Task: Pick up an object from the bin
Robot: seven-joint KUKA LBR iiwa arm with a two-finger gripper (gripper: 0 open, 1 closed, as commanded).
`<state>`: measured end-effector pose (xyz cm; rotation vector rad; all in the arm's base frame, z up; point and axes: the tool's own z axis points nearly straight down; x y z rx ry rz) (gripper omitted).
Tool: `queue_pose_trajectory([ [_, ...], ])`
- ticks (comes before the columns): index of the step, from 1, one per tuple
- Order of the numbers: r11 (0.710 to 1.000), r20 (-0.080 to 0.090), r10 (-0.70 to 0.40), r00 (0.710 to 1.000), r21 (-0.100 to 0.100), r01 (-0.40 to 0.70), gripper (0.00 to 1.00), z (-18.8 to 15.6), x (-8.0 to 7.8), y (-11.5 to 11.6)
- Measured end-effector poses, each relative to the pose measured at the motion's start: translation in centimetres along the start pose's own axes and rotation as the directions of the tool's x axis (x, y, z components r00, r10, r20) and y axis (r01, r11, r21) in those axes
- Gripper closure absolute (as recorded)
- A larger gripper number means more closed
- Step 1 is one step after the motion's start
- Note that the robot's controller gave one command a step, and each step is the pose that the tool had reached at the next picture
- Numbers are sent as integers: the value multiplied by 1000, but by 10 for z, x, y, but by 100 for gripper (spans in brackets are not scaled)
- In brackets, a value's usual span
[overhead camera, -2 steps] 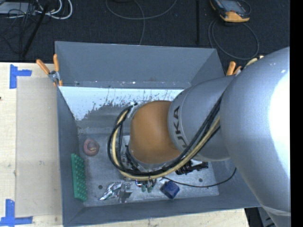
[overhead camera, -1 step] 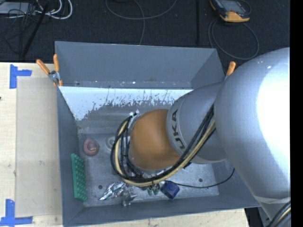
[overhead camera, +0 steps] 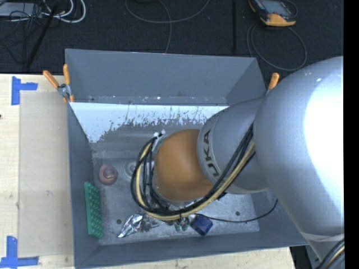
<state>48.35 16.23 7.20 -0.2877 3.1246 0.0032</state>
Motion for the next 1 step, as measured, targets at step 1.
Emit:
queue_pose_trajectory([
  [1,975,4,-221,975,5,221,100,-163,-46,-104],
])
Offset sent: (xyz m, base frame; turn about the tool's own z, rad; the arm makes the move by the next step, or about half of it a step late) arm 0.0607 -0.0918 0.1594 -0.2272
